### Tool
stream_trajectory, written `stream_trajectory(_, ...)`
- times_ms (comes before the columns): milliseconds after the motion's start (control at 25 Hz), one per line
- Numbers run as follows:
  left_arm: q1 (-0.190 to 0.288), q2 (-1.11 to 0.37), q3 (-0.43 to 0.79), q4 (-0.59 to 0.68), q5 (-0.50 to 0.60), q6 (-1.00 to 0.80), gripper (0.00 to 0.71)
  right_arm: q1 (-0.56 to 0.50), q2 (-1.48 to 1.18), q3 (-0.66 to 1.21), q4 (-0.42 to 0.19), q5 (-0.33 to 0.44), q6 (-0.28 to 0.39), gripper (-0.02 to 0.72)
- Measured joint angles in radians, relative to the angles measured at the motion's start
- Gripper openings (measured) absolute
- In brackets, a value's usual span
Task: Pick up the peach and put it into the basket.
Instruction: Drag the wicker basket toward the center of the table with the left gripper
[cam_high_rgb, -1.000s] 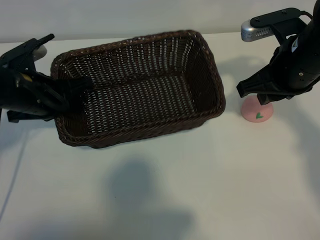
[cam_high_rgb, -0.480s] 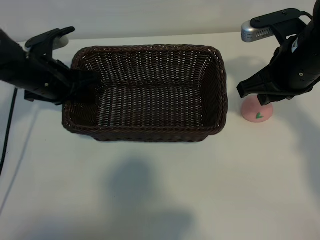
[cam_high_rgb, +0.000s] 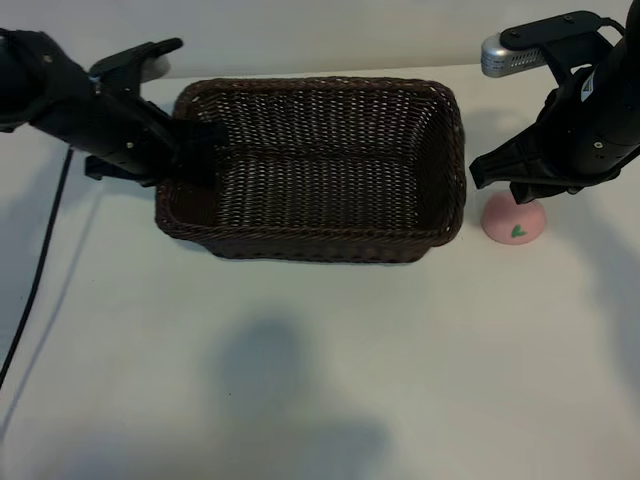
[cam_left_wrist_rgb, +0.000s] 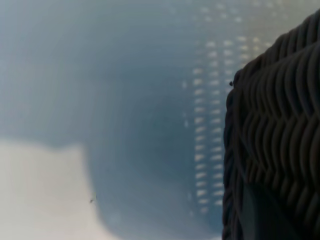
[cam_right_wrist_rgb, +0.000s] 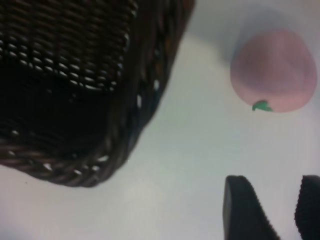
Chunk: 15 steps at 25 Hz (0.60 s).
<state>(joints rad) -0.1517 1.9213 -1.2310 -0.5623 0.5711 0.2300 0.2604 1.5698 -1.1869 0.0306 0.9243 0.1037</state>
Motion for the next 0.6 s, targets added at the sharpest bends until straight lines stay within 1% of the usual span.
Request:
stream_trajectory(160, 0.000, 0.041, -0.009, -0.008, -0.006, 0.000, 0.158, 0.000, 0.000, 0.000, -0.002, -0.002, 0.000, 0.297)
stream_trajectory(600, 0.000, 0.093, -0.015, -0.009, -0.022, -0.047, 0.158, 0.000, 0.000, 0.000, -0.002, -0.020, 0.002, 0.297)
